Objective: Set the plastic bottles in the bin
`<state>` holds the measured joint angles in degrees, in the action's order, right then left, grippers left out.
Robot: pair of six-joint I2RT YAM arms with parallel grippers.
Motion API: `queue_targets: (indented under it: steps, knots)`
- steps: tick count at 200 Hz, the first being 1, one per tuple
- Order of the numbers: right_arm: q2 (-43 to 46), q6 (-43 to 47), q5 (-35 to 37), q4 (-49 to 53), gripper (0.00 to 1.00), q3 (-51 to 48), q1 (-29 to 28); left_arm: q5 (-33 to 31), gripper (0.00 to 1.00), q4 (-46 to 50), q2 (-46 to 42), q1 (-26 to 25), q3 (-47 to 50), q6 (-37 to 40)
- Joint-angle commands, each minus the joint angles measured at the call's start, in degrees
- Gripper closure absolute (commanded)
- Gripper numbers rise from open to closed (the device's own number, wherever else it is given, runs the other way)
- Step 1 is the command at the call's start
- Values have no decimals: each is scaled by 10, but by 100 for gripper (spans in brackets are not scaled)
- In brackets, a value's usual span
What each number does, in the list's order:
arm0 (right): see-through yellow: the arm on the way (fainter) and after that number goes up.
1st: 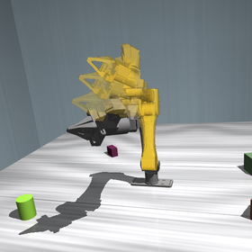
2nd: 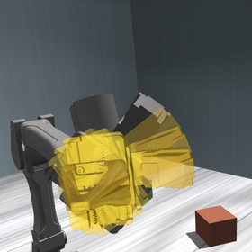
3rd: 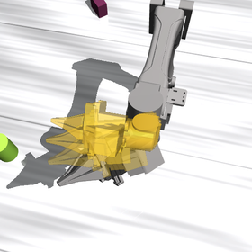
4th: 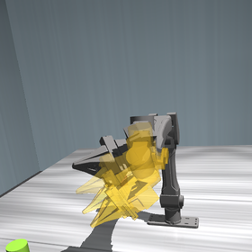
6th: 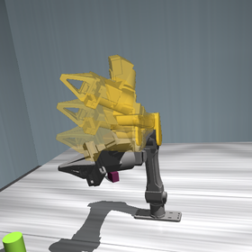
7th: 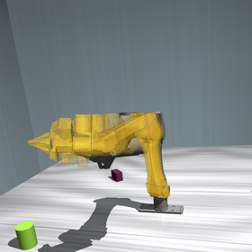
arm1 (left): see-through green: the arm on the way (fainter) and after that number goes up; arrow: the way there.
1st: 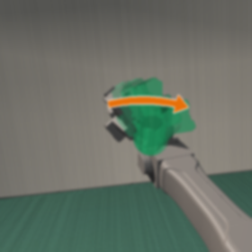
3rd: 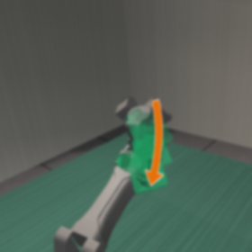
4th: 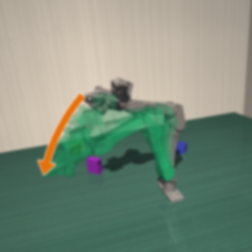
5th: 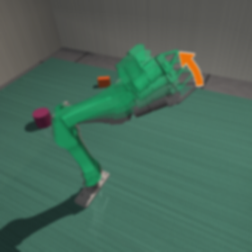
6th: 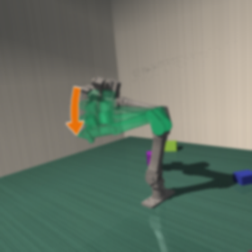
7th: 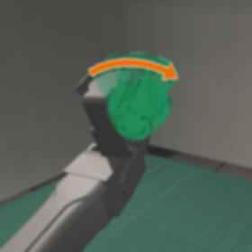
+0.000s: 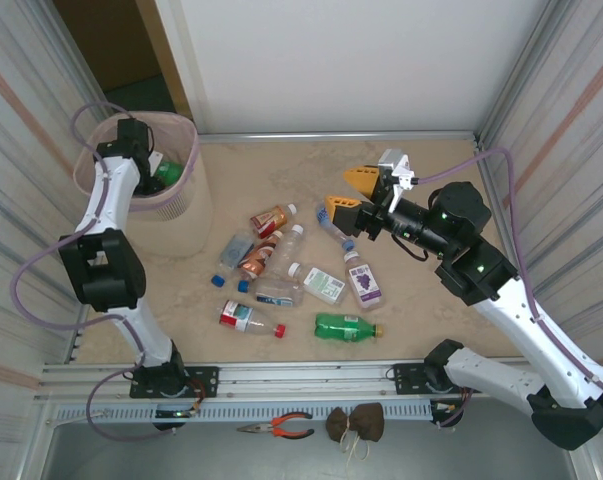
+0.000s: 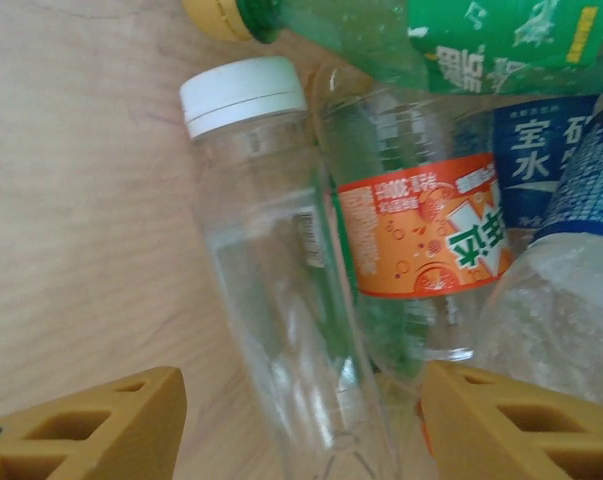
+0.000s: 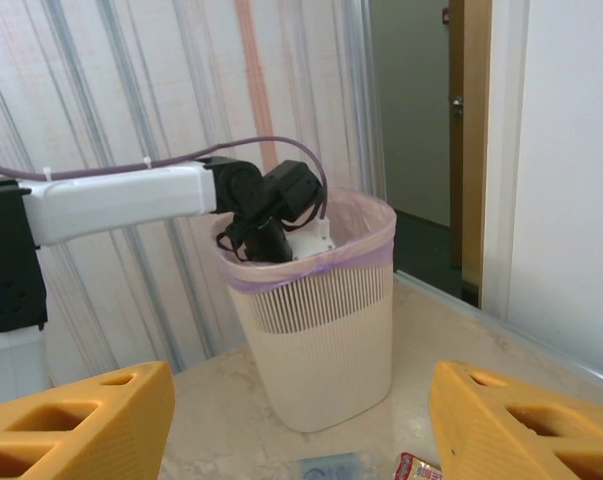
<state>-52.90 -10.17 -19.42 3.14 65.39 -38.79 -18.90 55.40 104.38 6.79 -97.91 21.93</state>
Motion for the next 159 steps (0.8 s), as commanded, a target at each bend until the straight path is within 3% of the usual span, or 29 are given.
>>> queue_targets:
  steps: [1,66,122,159]
  knots:
    - [14,7,5,-2,33,-4,-4,36,32,4,-20,0,-14,-14]
    - [16,4,20,14,33,4,-4,165,20,4,-79,2,-24,-46]
    - [28,0,51,51,33,10,-4,310,19,-18,-129,8,-37,-91]
    - [39,0,69,71,33,6,-4,373,19,-26,-182,8,-29,-115]
